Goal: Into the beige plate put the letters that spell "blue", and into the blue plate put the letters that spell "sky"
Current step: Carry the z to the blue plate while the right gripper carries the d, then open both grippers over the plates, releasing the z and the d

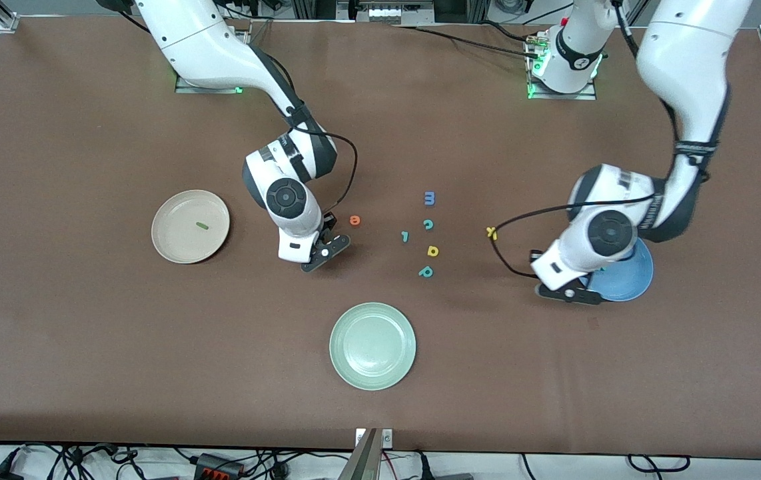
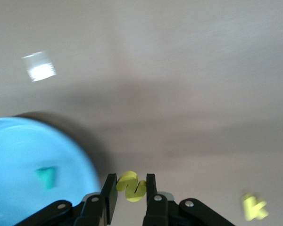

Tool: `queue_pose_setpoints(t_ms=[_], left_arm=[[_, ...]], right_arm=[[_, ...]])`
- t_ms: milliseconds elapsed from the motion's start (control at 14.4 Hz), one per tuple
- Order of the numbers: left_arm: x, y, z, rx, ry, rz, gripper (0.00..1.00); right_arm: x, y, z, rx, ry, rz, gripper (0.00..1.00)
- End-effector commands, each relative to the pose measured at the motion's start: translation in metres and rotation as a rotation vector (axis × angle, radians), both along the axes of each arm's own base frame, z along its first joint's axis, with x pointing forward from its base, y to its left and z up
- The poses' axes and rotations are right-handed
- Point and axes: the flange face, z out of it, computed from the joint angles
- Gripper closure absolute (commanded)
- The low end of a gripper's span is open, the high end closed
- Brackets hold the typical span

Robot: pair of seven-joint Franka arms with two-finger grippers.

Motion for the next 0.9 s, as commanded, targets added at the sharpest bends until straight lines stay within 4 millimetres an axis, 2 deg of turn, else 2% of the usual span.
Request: queue_pose_setpoints(t_ms=[0, 70, 209, 348, 487, 556, 695, 765, 835], left_arm=[[-0.002, 0.065, -0.005, 0.000, 0.075, -0.052, 0.91], [-0.006, 0.077, -0.008, -0.009, 0.095, -0.080, 0.91], [-0.015, 0.118, -0.015, -0.019, 0.121, -0.062, 0.91], [-0.028, 0.153, -0.034, -0.043, 0.149, -0.059, 0.91], [-0.041, 0.159, -0.048, -0.056, 0.151, -0.069, 0.89], [-0.044, 0.159, -0.052, -0.058, 0.150, -0.070, 0.83], [-0.044, 0.158, -0.054, -0.060, 0.143, -0.070, 0.38], [-0.043, 0.155, -0.051, -0.060, 0.140, -0.075, 0.00], [-0.041, 0.146, -0.047, -0.066, 0.136, -0.091, 0.00]], right_arm=[[0.014, -0.010, 0.016, 0.018, -0.013, -0.023, 0.91], [0.024, -0.025, 0.029, 0.025, -0.021, -0.053, 0.91], [0.042, -0.068, 0.052, 0.009, 0.011, -0.124, 0.90], [0.058, -0.125, 0.069, -0.014, 0.062, -0.197, 0.90], [0.069, -0.190, 0.071, -0.036, 0.133, -0.263, 0.90], [0.070, -0.219, 0.068, -0.044, 0.164, -0.301, 0.90], [0.062, -0.268, 0.064, -0.055, 0.208, -0.372, 0.90], [0.053, -0.284, 0.059, -0.061, 0.233, -0.395, 0.89], [0.043, -0.299, 0.053, -0.066, 0.256, -0.418, 0.87]])
